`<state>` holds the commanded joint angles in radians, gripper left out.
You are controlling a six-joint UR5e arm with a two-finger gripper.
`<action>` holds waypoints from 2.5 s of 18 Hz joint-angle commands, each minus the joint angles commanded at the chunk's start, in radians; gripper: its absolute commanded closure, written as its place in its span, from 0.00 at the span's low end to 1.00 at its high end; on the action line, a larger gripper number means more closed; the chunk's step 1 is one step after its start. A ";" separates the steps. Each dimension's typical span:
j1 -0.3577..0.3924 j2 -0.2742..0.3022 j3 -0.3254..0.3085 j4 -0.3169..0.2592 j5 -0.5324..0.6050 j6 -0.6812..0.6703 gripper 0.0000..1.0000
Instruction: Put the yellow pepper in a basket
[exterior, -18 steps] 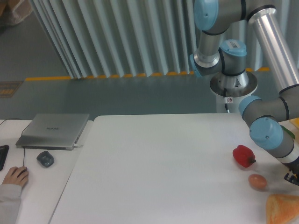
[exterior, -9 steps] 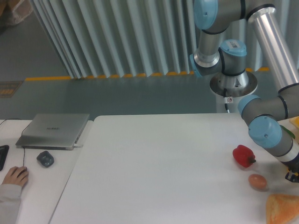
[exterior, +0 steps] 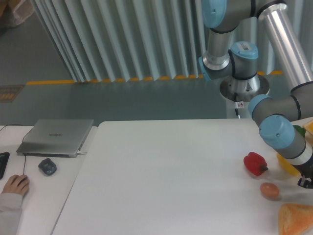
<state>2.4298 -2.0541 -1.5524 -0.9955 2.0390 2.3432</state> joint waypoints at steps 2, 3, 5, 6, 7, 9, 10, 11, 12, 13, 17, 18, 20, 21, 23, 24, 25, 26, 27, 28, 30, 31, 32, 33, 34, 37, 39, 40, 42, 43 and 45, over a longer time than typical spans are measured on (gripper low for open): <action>0.009 0.046 -0.006 -0.012 -0.124 -0.126 0.00; 0.020 0.096 -0.030 -0.044 -0.208 -0.139 0.00; 0.005 0.149 -0.046 -0.106 -0.206 -0.121 0.00; -0.024 0.155 -0.035 -0.141 -0.171 -0.099 0.00; -0.067 0.167 -0.034 -0.178 -0.096 -0.099 0.00; -0.116 0.201 -0.057 -0.212 -0.046 -0.221 0.00; -0.114 0.228 -0.069 -0.241 -0.048 -0.325 0.00; -0.109 0.241 -0.072 -0.273 -0.049 -0.422 0.00; -0.088 0.261 -0.078 -0.322 -0.055 -0.537 0.00; -0.049 0.285 -0.096 -0.337 -0.080 -0.608 0.00; 0.057 0.286 -0.120 -0.302 -0.154 -0.819 0.00; 0.060 0.273 -0.118 -0.290 -0.154 -0.866 0.00; 0.060 0.233 -0.114 -0.235 -0.154 -0.889 0.00; 0.060 0.218 -0.120 -0.212 -0.155 -0.897 0.00; 0.054 0.200 -0.139 -0.198 -0.155 -0.968 0.00; 0.051 0.197 -0.141 -0.196 -0.155 -0.985 0.00; 0.051 0.195 -0.141 -0.195 -0.155 -0.987 0.00; 0.049 0.195 -0.146 -0.196 -0.154 -0.987 0.00; 0.048 0.196 -0.150 -0.198 -0.152 -0.981 0.00; 0.048 0.201 -0.156 -0.204 -0.151 -0.981 0.00; 0.034 0.201 -0.176 -0.204 -0.143 -0.989 0.00; 0.026 0.195 -0.176 -0.203 -0.140 -0.992 0.00; 0.025 0.187 -0.176 -0.201 -0.138 -0.990 0.00; 0.023 0.178 -0.178 -0.201 -0.131 -0.992 0.00; 0.023 0.174 -0.182 -0.201 -0.100 -0.992 0.00; 0.012 0.143 -0.181 -0.198 -0.080 -0.999 0.00; 0.012 0.114 -0.172 -0.193 -0.057 -1.004 0.00; 0.012 0.101 -0.167 -0.193 -0.048 -1.004 0.00; 0.012 0.094 -0.161 -0.192 -0.016 -0.995 0.28; 0.012 0.100 -0.149 -0.192 -0.017 -0.989 0.53; 0.012 0.114 -0.114 -0.201 -0.028 -0.986 0.63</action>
<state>2.4421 -1.9406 -1.6661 -1.1964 2.0111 1.3576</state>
